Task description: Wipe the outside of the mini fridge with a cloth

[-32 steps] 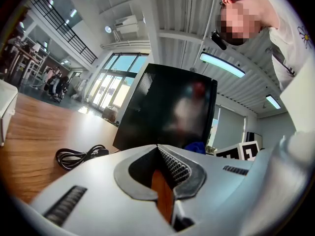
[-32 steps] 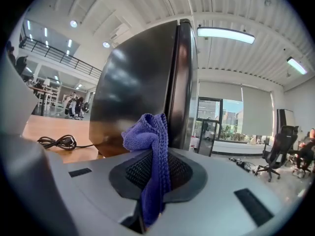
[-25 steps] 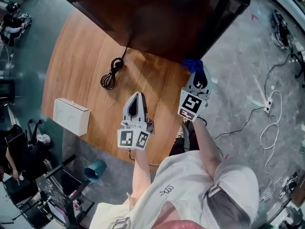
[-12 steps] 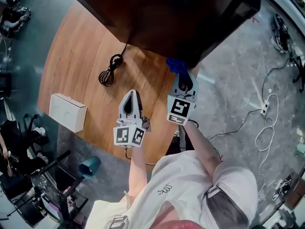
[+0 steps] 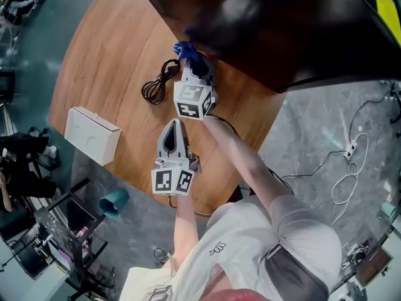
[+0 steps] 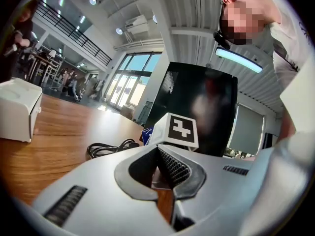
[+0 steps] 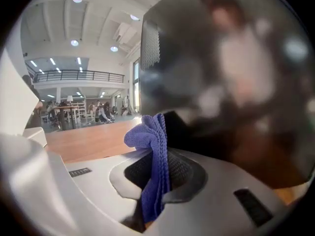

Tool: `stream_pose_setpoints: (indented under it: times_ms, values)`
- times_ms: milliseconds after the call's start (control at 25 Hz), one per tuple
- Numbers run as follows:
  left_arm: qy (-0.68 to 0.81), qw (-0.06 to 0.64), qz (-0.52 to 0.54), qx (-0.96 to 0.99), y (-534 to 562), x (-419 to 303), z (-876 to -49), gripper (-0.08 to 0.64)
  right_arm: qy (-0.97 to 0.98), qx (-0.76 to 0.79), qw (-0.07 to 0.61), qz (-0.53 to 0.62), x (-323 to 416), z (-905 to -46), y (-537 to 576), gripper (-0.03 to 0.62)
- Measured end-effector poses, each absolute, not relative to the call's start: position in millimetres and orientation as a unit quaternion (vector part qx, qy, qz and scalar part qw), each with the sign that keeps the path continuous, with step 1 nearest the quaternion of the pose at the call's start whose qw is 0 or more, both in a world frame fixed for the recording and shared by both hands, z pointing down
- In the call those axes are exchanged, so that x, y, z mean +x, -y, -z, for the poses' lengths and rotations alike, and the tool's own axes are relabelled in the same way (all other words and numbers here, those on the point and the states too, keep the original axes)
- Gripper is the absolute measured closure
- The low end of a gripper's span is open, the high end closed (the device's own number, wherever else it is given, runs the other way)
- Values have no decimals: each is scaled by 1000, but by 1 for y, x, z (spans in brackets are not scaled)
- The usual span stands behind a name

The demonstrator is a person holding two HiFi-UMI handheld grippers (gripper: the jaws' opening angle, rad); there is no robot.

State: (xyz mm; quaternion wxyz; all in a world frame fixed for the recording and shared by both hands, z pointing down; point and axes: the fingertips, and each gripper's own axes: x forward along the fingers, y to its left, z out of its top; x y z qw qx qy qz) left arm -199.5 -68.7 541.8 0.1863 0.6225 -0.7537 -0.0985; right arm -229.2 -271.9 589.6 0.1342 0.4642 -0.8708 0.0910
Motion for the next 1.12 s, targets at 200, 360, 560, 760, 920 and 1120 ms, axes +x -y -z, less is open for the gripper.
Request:
stream_pose_setpoints:
  times_ms: [200,360,560,760,920,1120]
  values:
    - [769,187,105,603,66,-224,-548,555,860,474,144,-122,-268,-598,294,531]
    - [776,185,106,593,63,-235,-550,555,857,479,149,-122,-286,-603,297,531]
    - [779,187,104,590,56,-239,-553,555,849,491,145,-126,-280,-605,299,531]
    - [774,182,109,597,55,-231,-547,555,839,509,151,-120,-251,-603,295,531]
    - [765,176,114,608,58,-219,-539,555,824,529,158,-125,-213,-605,287,531]
    - [755,167,117,623,64,-200,-530,555,806,555,165,-121,-160,-609,276,531]
